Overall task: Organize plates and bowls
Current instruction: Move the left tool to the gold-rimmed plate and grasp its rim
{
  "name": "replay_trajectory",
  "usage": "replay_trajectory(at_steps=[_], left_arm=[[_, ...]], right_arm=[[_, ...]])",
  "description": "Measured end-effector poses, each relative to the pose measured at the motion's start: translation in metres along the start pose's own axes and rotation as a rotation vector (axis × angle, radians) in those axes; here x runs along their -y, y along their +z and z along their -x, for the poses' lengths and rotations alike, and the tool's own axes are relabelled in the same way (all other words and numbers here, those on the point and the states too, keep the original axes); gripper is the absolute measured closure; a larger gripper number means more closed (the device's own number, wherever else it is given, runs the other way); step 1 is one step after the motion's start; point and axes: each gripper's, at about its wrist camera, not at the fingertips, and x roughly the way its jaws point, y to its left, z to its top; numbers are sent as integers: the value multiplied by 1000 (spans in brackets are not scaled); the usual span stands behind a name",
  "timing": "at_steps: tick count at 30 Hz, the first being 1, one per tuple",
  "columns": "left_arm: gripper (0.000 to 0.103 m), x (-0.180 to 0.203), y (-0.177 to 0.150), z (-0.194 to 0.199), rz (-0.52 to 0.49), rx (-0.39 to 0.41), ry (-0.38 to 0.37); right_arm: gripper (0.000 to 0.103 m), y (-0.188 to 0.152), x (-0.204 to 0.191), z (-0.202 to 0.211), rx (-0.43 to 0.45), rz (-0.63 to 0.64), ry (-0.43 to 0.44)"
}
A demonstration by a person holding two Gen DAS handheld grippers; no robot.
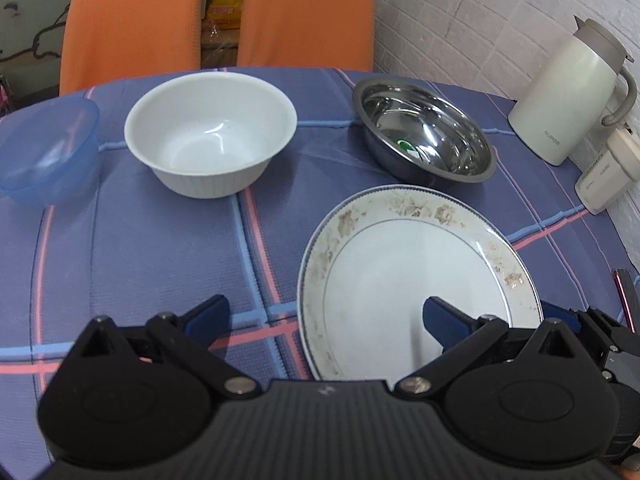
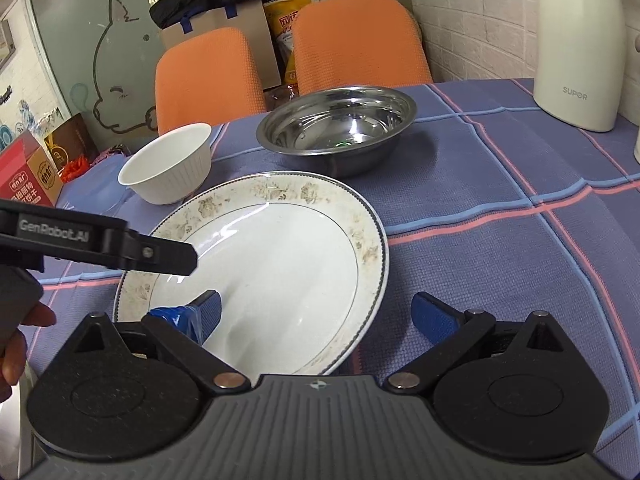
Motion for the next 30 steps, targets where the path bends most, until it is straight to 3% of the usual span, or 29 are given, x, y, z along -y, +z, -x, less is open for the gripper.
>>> replay_trajectory(at_steps=[6,8,12,13,14,17,18,22,30], left_arm=[[1,1,-1,-2,-11,1,3],[2,5,-2,-4,-30,7,14],[18,21,-9,-7,-133,20,97],[26,24,-11,-5,-150,35,89],[39,27,-12,-1,-155,37,58],[41,25,-11,0,-139,20,57],[46,23,-11,2,-132,16,52],[47,24,-14,15,-144,42,48],[47,19,-28,45,-135,84,39]], right_arm=[[13,-6,-17,-9,19,139,-62],[12,-8,-16,-8,28,124,-63],[12,-6,-26,-10,13,119,-57],[12,-7,-32,-11,11,138,-48],[11,-8,-36,-13,14,140,-54],[12,-9,-41,-14,22,128,-59],[12,-9,-42,-13,27,111,-62],[12,-11,-41,-5,40,60,-31],[12,-18,-59,15,116,115,-55]])
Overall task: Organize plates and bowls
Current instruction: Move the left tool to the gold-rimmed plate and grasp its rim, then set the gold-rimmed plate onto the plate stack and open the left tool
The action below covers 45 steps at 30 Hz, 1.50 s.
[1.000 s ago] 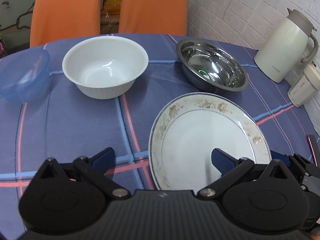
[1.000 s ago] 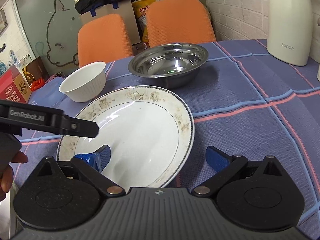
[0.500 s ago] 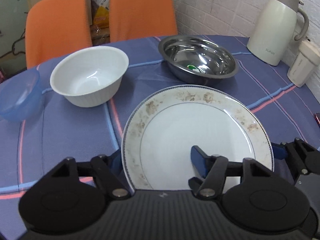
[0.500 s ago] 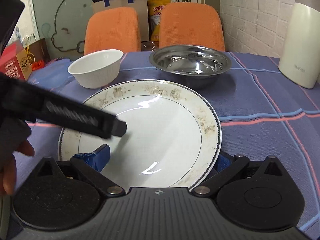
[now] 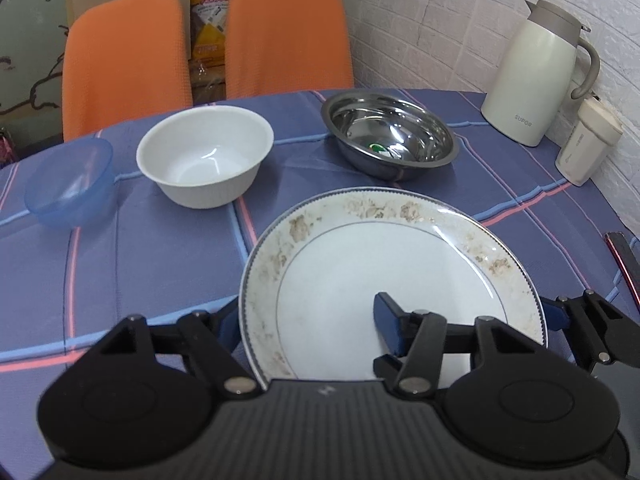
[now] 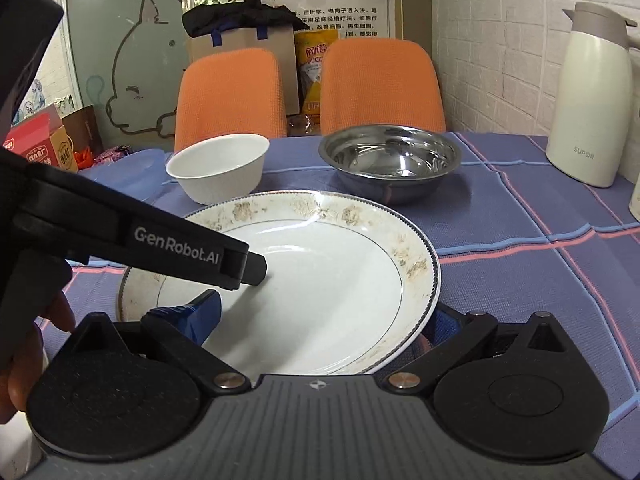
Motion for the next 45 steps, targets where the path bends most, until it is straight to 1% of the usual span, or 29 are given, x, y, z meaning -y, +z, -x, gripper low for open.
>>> replay_trajectory(at_steps=[2,6,10,15,20,23,26,30,32,33,36,38,40,41,43,45], left_arm=[[47,-1,-6,14,5,19,9],[47,-11,-19,47,42,60,20],[47,-25,-38,87,65,108,57],[47,-51,-71,131,95,136,113],[47,-77,-113,164,142,135,163],[46,-85,-136,174,166,130,190],[46,-92,-154,177,186,117,188],[46,-99,-165,173,215,105,164],[45,-101,-168,170,215,102,164],[42,-102,-170,169,214,106,164],[37,-103,-171,169,210,116,163],[32,-106,-173,171,220,123,168],[31,-108,-173,177,219,156,175],[30,-107,-173,180,213,168,173],[23,-106,-171,186,207,192,175],[22,-102,-169,191,192,217,180]], right_arm=[[12,-1,-4,4,0,0,6],[12,-2,-20,25,36,17,18],[12,-6,-43,49,75,42,52],[12,-15,-74,69,85,51,130],[12,-26,-112,86,83,80,205],[12,-39,-133,94,74,104,234],[12,-51,-149,99,48,123,261],[12,-68,-161,102,10,137,265],[12,-73,-163,101,-9,132,264],[12,-74,-163,100,-10,134,264],[12,-79,-168,102,-17,153,262],[13,-79,-168,100,-36,146,280],[14,-79,-167,101,-44,138,285],[14,-79,-169,103,-41,147,281],[14,-80,-173,107,-19,179,246],[14,-80,-174,110,0,196,220]])
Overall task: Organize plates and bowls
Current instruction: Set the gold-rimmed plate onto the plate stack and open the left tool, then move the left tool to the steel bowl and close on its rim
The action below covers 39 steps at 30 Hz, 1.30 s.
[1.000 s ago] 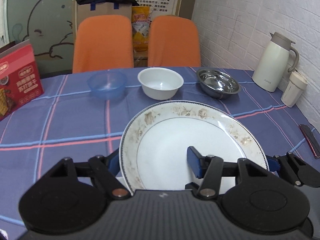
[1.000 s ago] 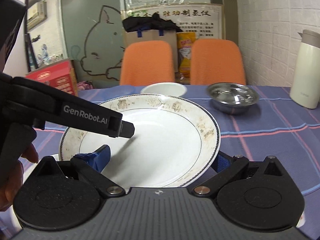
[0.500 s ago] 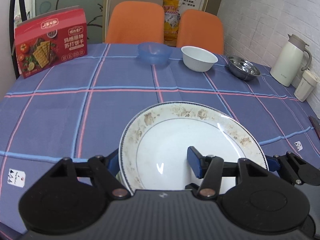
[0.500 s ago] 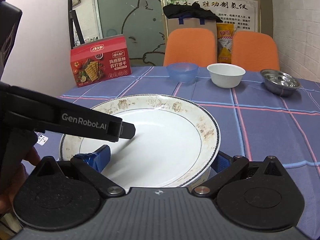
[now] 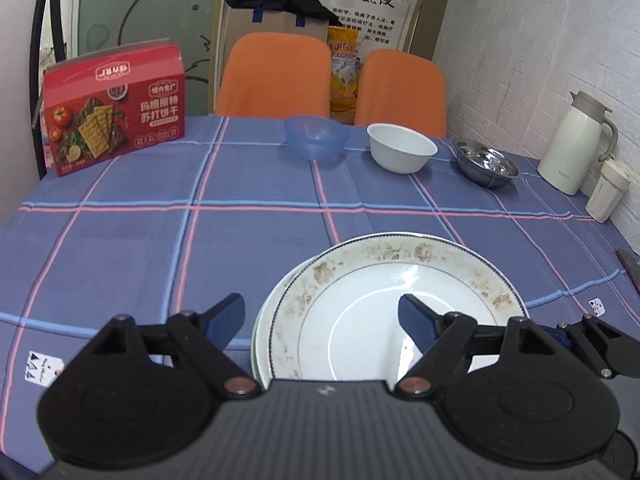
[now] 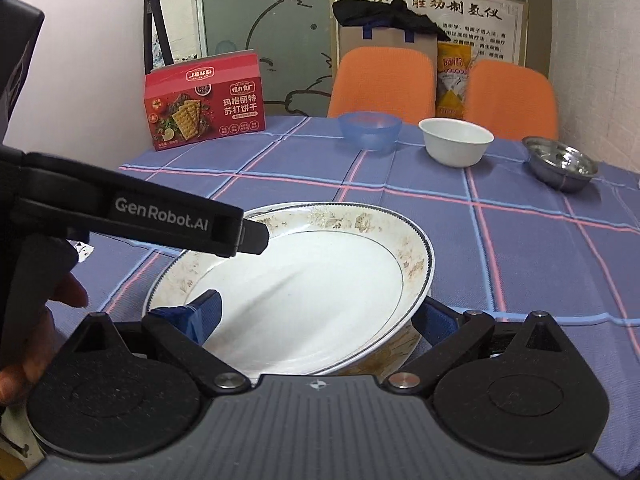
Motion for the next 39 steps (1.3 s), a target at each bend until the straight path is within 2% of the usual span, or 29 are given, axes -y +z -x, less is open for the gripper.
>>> replay_trajectory(at_steps=[9,13,14,15,21,28,34,36,39], left_arm=[[21,2,0,6,5,14,-4],[20,5,1,6,11,16,-11],[15,7,2,6,10,16,-10],[6,9,1,7,9,18,-13],[3,24,1,12,-33,33,-15],[2,41,4,11,-46,17,-9],[2,63,7,7,-83,17,-11],[2,72,9,4,-96,14,-16],[2,85,11,-4,-115,3,-18]], right_arm=[[14,-1,2,-1,-56,37,12],[14,2,11,16,18,34,-63],[14,3,13,21,36,31,-64],[14,5,16,25,47,20,-51],[14,5,29,28,50,-27,-45],[14,-6,73,32,22,-203,-14],[14,-18,130,37,-29,-536,33],[14,-26,141,44,1,-599,32],[14,-32,150,55,58,-590,4]])
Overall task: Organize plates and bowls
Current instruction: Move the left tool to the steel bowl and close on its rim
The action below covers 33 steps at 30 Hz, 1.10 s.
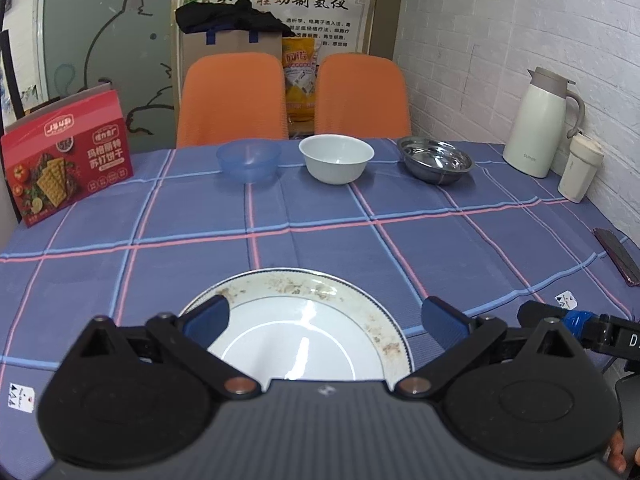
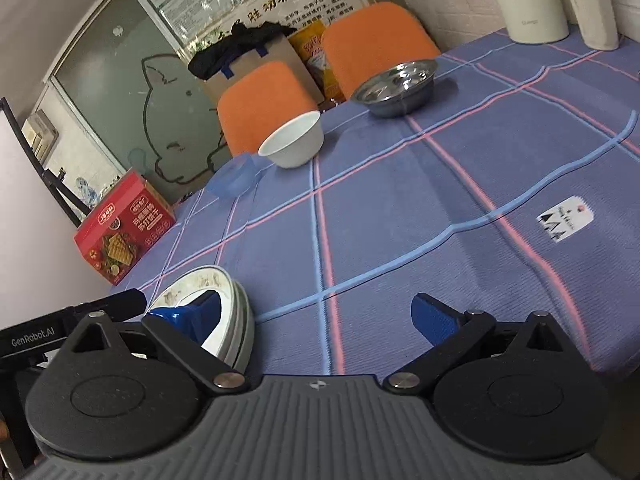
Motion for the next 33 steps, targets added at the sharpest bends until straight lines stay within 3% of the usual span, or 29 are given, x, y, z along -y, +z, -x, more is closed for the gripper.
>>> replay_trajectory(at_steps=[4,10,16,19,25,29,33], left_arm=[[2,18,5,-12,-29,-21,-12],[2,46,14,-36,-84,-58,-35],[2,64,38,-66,-118,-108,-80],[2,73,67,-85,-138,-120,-117],[1,110,165,-145,-185,-16,-163],[1,134,212,-217,-152,-81,-189],[1,145,231,-293,-102,-185,-185]], right_arm=[[14,3,16,6,47,-1,-15],[14,12,42,-4,-28,51,-99],[14,33,59,-12,-41,128,-165],[14,52,68,-24,-56,161,-169],[14,122,81,-61,-12,246,-214],[14,174,90,-96,12,251,-242],[14,213,102,-141,-11,203,-253]])
